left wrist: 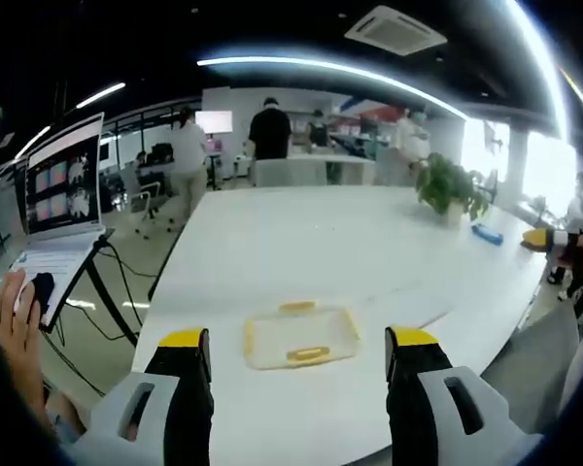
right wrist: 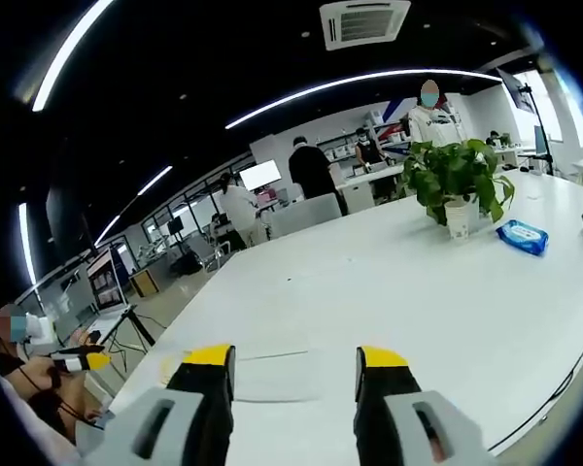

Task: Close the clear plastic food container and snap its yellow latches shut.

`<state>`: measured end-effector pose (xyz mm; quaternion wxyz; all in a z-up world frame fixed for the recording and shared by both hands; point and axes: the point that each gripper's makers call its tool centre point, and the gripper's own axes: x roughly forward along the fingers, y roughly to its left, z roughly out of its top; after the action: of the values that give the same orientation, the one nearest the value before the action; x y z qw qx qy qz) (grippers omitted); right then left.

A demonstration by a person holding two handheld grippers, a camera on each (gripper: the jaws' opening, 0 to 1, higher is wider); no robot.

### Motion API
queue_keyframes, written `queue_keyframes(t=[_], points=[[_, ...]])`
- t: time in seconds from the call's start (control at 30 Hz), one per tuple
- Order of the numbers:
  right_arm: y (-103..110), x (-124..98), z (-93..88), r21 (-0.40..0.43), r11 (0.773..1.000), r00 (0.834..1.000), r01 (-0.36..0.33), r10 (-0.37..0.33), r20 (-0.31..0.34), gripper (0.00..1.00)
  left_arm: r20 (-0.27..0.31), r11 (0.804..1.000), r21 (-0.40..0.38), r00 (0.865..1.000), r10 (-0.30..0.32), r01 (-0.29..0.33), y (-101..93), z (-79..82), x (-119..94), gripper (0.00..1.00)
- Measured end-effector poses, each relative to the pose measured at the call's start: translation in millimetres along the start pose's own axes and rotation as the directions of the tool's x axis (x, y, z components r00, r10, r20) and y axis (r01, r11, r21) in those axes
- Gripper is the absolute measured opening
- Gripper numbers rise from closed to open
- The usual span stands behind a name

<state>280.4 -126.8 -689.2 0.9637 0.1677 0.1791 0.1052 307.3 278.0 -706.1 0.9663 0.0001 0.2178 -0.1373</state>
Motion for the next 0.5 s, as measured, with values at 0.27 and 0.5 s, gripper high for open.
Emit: queue_keyframes(t=[0.27,0.5], points=[[0.2,-1.4,-4.6,-0.008,1.0,1.0,0.004,-0.004,-0.009,0.47,0.003,1.0,0.002,1.0,-0.002,0.002,-0.2,0.2,-0.2,0.72],[0.9,-0.6,-9.6,-0.028,0.999,1.0,0.018,-0.018,-0.024,0.51,0.003,1.0,-0.003,1.0,0.008,-0.008,0.5,-1.8,-0.9,0.72]])
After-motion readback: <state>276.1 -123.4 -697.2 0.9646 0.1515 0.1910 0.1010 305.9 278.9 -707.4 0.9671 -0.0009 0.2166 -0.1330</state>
